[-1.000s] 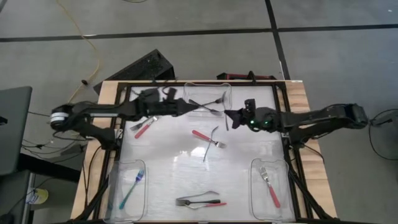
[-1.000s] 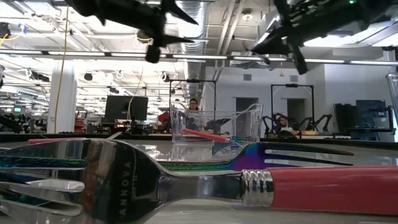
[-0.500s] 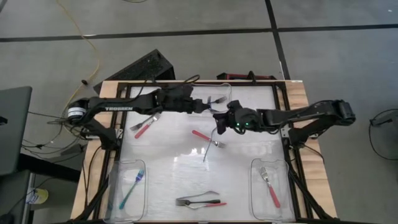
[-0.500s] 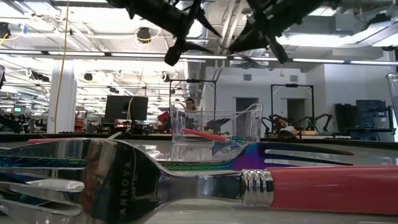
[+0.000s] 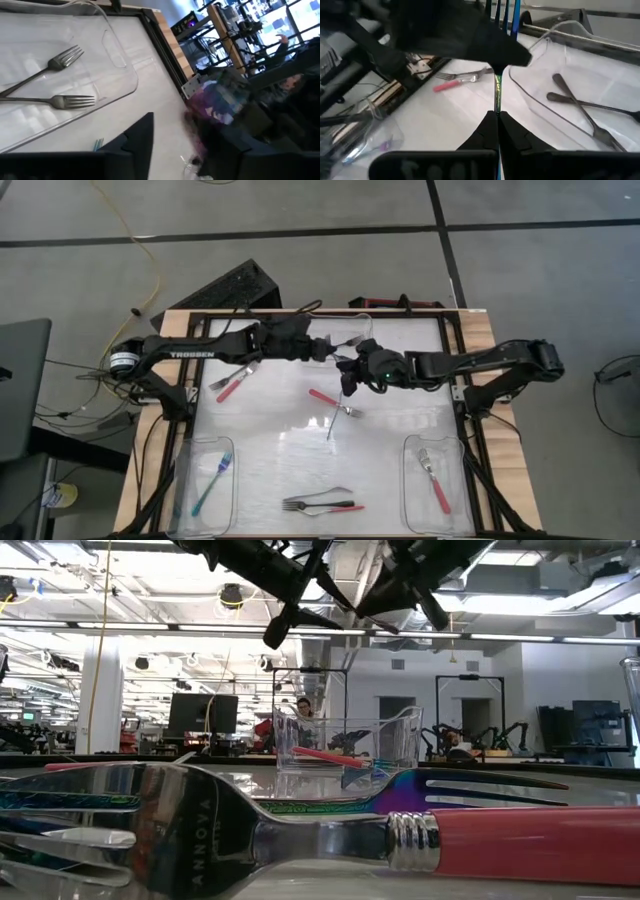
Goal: Sort silverware by color (type)
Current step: Put the blue fork into the bottom left transparent bin
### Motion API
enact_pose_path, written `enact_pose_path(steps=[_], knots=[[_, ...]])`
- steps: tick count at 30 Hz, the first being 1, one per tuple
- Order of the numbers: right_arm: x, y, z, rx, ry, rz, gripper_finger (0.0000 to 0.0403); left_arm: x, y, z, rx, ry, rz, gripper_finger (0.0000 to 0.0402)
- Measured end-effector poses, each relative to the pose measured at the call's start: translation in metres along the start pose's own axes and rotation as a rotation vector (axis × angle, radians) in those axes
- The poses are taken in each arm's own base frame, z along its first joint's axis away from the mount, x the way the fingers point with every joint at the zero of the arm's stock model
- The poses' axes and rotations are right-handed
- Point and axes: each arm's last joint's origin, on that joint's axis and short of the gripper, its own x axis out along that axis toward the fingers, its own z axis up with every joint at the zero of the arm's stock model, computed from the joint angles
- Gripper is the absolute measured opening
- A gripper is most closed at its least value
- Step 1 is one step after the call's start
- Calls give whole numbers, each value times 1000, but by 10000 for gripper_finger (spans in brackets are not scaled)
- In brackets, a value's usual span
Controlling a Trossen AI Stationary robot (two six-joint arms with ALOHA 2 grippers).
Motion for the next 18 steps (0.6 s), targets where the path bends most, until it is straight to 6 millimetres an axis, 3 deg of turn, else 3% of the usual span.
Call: enact_pose_path(steps=[6,9,14,18], knots=[[1,0,-1,-2,11,5,19,0,-4,-1,60,-2,-26,15],[1,0,-1,-1,13,11,32,-1,-6,-2,91,-8,-38,4],[1,0,-1,-4,19,19,86,-1,-4,0,137,12,-58,1],[-3,-5,6,-26,61,77,142,-8,3,17,195,91,-40,1]])
